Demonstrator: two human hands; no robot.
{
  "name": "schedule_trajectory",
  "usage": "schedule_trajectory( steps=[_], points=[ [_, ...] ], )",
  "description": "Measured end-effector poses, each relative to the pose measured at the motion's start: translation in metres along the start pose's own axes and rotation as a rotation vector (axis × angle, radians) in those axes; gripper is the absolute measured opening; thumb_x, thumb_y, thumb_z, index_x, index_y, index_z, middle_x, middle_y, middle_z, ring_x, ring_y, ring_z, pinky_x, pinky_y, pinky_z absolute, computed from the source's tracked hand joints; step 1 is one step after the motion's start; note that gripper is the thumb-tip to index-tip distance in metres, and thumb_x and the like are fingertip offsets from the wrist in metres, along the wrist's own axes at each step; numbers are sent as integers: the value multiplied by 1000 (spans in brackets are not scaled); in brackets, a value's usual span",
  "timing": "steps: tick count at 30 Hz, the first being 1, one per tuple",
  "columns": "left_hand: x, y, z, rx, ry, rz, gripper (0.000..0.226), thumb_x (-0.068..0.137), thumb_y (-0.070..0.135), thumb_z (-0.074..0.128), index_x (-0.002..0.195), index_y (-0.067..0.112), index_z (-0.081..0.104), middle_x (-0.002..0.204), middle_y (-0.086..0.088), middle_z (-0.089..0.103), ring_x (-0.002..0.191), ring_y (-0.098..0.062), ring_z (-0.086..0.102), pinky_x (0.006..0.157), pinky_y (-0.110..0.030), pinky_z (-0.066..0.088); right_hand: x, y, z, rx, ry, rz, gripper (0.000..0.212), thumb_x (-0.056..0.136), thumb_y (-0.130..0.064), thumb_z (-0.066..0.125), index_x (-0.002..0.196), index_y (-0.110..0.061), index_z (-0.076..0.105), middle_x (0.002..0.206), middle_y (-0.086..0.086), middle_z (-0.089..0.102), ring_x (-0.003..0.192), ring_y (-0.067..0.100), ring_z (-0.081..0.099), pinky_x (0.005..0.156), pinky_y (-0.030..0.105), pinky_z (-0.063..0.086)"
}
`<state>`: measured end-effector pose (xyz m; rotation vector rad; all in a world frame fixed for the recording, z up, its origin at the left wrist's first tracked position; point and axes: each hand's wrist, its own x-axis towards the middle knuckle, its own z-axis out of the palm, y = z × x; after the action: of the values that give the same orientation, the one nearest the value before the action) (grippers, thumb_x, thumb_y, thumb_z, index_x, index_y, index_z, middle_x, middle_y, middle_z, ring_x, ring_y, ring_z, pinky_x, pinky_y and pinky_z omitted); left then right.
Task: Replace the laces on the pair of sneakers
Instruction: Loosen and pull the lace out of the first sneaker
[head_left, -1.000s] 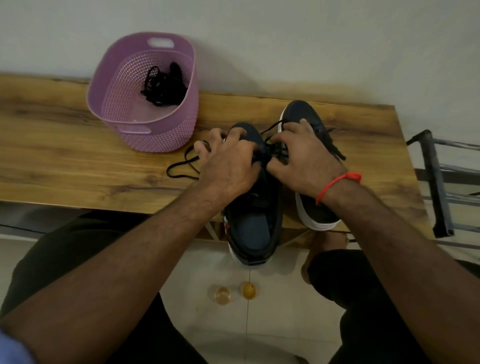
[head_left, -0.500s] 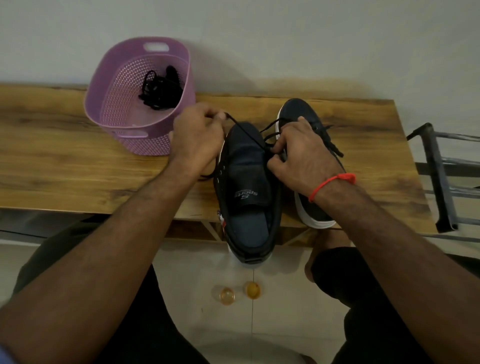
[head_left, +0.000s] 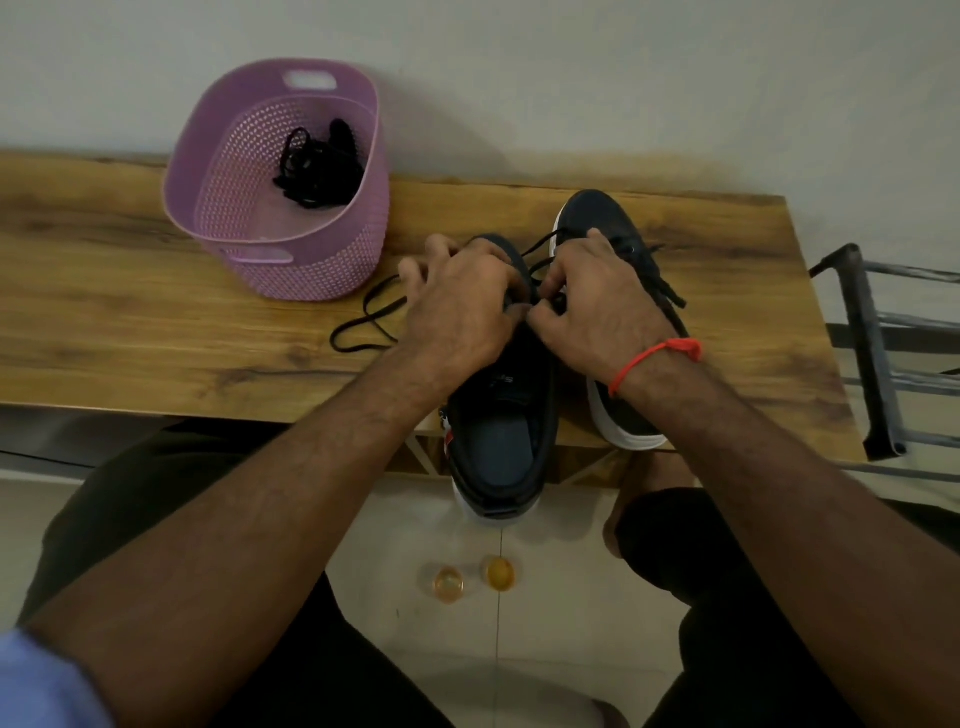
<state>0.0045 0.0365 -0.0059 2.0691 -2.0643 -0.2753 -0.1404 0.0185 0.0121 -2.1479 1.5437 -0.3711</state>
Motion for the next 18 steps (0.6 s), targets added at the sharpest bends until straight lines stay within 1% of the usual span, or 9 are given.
schedule_trajectory(
  steps=[2, 5, 7, 9, 10, 12, 13, 16, 18],
  points=[
    [2, -1, -6, -56, 85, -29, 14, 93, 45, 63, 102, 36, 71, 126, 12, 59, 119, -22, 39, 86, -40, 23, -1, 1, -1, -7, 3, 3, 14, 87, -20, 64, 97, -15, 55, 129, 9, 52, 148, 27, 22, 119, 42, 27],
    [9, -19, -29, -182, 371, -171, 12, 91, 40, 56, 89, 28, 60, 95, 9, 62, 100, -18, 48, 83, -37, 25, -2, 2, -3, -4, 3, 8, 14, 86, -19, 65, 97, -15, 57, 129, 8, 51, 148, 28, 22, 120, 42, 26],
    [12, -38, -41, -203, 436, -200, 14, 89, 40, 55, 85, 26, 57, 91, 7, 61, 96, -17, 48, 84, -37, 29, -1, 3, -4, -3, -5, 9, 13, 87, -19, 65, 97, -15, 57, 129, 8, 52, 149, 28, 21, 120, 41, 24],
    [13, -47, -42, -189, 324, -184, 16, 90, 40, 57, 94, 27, 64, 105, 4, 63, 103, -22, 46, 89, -39, 30, 0, 2, -3, -10, -11, 7, 13, 87, -19, 65, 97, -15, 57, 130, 7, 53, 149, 27, 19, 121, 40, 23],
    [11, -45, -39, -167, 257, -163, 21, 91, 41, 58, 106, 28, 66, 118, 2, 62, 111, -26, 44, 91, -40, 30, 1, 2, -2, -14, -13, 7, 13, 87, -20, 65, 96, -16, 56, 131, 7, 53, 149, 27, 19, 121, 40, 22],
    [5, -31, -28, -109, 159, -70, 37, 94, 43, 59, 129, 35, 61, 143, 4, 49, 125, -30, 38, 95, -40, 28, 1, 1, -1, -23, -15, 3, 13, 87, -21, 65, 96, -17, 55, 132, 7, 52, 150, 27, 18, 121, 40, 22],
    [2, -22, -22, -77, 114, -12, 40, 94, 45, 59, 134, 39, 58, 150, 7, 42, 129, -29, 34, 96, -41, 27, 2, 0, 0, -29, -14, -4, 14, 87, -21, 64, 96, -17, 55, 133, 8, 53, 150, 27, 18, 121, 40, 21],
    [-5, 0, -5, 33, -23, 72, 36, 96, 47, 59, 131, 40, 63, 155, 11, 37, 130, -28, 30, 96, -42, 25, 2, 0, 2, -32, -7, -20, 13, 87, -21, 63, 96, -17, 55, 131, 9, 53, 149, 27, 20, 121, 41, 22],
    [-5, 3, -5, 54, -9, 49, 30, 97, 44, 59, 125, 37, 67, 149, 11, 46, 128, -26, 32, 92, -40, 23, 1, 0, 2, -27, -1, -17, 12, 87, -21, 64, 95, -17, 56, 131, 7, 53, 149, 26, 20, 121, 41, 23]
  ],
)
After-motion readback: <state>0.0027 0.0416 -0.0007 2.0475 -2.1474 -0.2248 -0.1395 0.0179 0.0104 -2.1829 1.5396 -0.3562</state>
